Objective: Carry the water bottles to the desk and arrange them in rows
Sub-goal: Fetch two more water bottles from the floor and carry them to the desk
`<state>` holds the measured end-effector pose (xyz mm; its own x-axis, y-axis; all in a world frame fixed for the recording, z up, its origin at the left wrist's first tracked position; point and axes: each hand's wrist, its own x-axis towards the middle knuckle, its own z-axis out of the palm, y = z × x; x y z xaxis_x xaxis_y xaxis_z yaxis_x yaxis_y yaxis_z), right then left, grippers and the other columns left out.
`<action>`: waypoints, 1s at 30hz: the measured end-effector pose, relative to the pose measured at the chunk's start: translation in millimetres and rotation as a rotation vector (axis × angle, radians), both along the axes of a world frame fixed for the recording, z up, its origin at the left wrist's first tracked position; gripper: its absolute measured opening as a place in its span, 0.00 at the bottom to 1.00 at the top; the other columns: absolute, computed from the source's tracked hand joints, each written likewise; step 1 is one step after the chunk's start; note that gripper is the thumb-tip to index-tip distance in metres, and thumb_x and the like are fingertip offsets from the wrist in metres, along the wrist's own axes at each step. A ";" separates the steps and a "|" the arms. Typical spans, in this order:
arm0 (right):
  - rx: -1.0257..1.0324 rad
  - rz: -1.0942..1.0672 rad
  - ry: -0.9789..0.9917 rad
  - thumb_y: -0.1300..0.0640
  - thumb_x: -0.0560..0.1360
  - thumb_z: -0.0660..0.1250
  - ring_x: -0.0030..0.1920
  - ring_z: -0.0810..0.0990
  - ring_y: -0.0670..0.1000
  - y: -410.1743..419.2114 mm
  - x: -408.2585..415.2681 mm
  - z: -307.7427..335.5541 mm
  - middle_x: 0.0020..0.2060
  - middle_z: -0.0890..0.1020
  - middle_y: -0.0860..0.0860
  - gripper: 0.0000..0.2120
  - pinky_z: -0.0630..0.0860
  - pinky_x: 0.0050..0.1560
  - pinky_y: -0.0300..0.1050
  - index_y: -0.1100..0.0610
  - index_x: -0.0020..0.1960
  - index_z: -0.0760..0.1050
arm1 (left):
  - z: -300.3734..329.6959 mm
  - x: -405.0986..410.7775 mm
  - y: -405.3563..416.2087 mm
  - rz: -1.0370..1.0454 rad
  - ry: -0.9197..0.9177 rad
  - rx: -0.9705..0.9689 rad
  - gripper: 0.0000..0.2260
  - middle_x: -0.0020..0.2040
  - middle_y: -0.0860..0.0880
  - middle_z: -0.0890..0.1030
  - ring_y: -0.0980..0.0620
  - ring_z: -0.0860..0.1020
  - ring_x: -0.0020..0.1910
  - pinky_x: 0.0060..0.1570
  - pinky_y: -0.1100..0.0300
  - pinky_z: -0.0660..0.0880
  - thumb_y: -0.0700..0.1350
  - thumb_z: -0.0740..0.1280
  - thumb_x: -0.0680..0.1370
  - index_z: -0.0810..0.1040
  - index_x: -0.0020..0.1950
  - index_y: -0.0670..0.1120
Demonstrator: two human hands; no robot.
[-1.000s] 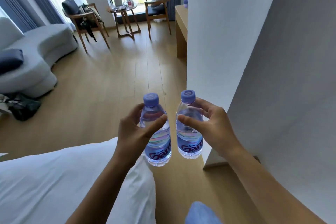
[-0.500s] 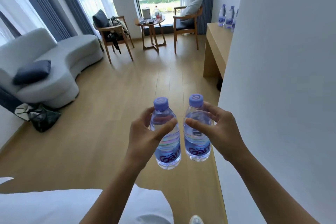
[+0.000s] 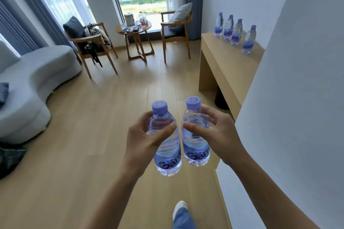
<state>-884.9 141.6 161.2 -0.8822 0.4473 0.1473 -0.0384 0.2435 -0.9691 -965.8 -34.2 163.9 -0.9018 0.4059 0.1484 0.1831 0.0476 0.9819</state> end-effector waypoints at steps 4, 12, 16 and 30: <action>-0.021 -0.067 0.014 0.38 0.61 0.75 0.52 0.83 0.39 26.6 -78.8 8.6 0.50 0.85 0.41 0.33 0.80 0.51 0.38 0.51 0.63 0.79 | 7.0 -88.8 31.8 -0.057 0.031 -0.015 0.14 0.45 0.51 0.86 0.52 0.85 0.45 0.44 0.61 0.81 0.53 0.77 0.65 0.82 0.49 0.54; -0.073 -0.138 0.005 0.52 0.67 0.79 0.51 0.84 0.41 84.4 -203.7 4.7 0.48 0.86 0.41 0.23 0.80 0.50 0.37 0.51 0.60 0.80 | 11.1 -232.5 97.4 -0.131 0.057 -0.024 0.13 0.44 0.52 0.86 0.55 0.84 0.43 0.42 0.63 0.80 0.52 0.77 0.65 0.82 0.48 0.55; -0.072 -0.154 0.004 0.53 0.68 0.79 0.51 0.85 0.45 121.9 -273.2 -2.6 0.48 0.87 0.45 0.22 0.81 0.53 0.43 0.52 0.60 0.80 | 7.0 -302.1 138.9 -0.144 0.065 -0.033 0.12 0.44 0.53 0.86 0.56 0.84 0.43 0.42 0.65 0.79 0.49 0.77 0.66 0.82 0.48 0.55; -0.038 -0.189 0.007 0.53 0.67 0.80 0.53 0.84 0.45 245.0 -497.7 8.9 0.49 0.86 0.45 0.23 0.81 0.57 0.50 0.51 0.60 0.80 | 23.5 -526.6 266.5 -0.168 0.098 -0.051 0.14 0.45 0.54 0.85 0.56 0.84 0.44 0.45 0.64 0.80 0.44 0.79 0.69 0.81 0.52 0.50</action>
<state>-1382.6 386.5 170.1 -0.7806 0.6106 0.1336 -0.0025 0.2107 -0.9775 -1492.4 232.3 187.4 -0.8031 0.5584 0.2082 0.2876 0.0573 0.9560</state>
